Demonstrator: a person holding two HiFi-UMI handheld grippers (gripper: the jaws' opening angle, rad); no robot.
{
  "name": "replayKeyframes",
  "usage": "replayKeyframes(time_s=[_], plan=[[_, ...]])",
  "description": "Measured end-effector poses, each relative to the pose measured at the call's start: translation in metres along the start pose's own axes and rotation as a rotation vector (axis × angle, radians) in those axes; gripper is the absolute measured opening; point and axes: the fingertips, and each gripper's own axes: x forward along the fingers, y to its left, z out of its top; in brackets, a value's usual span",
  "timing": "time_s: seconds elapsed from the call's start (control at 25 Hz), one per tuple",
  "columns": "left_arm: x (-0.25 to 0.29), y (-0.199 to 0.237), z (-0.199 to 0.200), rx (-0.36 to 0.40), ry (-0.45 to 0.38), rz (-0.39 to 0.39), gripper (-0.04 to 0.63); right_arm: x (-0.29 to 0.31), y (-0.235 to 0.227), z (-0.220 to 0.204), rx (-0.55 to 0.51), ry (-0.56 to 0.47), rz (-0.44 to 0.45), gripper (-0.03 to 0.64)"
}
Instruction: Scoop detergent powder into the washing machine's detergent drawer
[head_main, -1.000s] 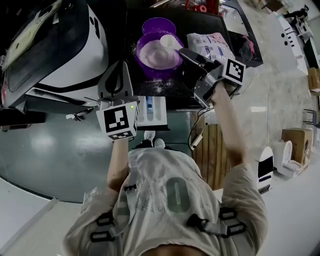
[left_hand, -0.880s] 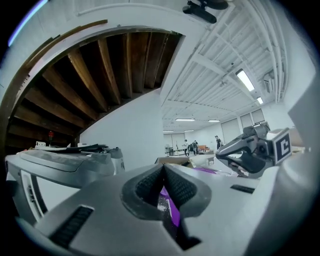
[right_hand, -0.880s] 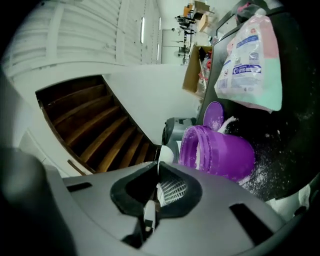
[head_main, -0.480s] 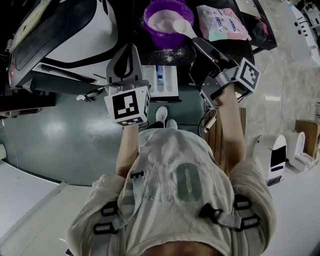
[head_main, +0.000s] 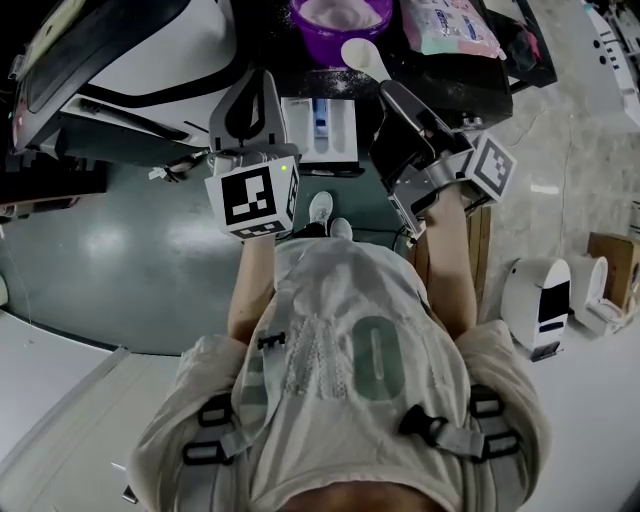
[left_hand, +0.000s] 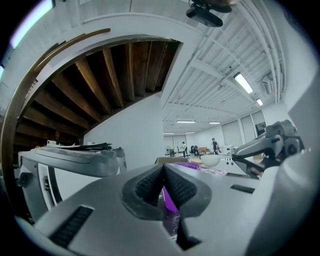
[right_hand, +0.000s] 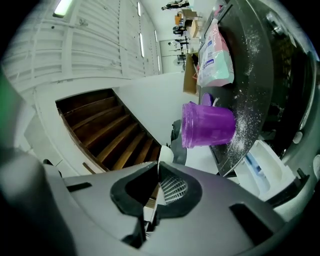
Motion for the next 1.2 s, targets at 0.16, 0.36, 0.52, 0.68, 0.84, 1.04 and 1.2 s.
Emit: replayKeyframes(time_s=[0.16, 0.36, 0.52, 0.68, 0.84, 1.04, 1.2], plan=[[-0.005, 0.001, 0.002, -0.002, -0.009, -0.001, 0.020, 0.000, 0.004, -0.009, -0.002, 0.009, 0.012, 0.011], [-0.011, 0.009, 0.005, -0.002, -0.023, 0.012, 0.020, 0.008, 0.006, -0.020, -0.010, 0.030, 0.022, 0.011], [-0.015, 0.021, 0.002, -0.006, -0.017, 0.033, 0.020, 0.015, -0.002, -0.029, -0.049, 0.070, -0.014, 0.011], [-0.018, 0.036, -0.006, -0.010, -0.002, 0.063, 0.020, 0.024, -0.019, -0.039, -0.134, 0.128, -0.073, 0.011], [-0.022, 0.052, -0.016, -0.014, 0.017, 0.093, 0.020, 0.035, -0.040, -0.050, -0.263, 0.210, -0.153, 0.011], [-0.026, 0.070, -0.032, -0.024, 0.046, 0.129, 0.020, 0.048, -0.076, -0.066, -0.397, 0.337, -0.242, 0.011], [-0.031, 0.082, -0.042, -0.028, 0.061, 0.152, 0.020, 0.050, -0.108, -0.079, -0.433, 0.415, -0.315, 0.011]])
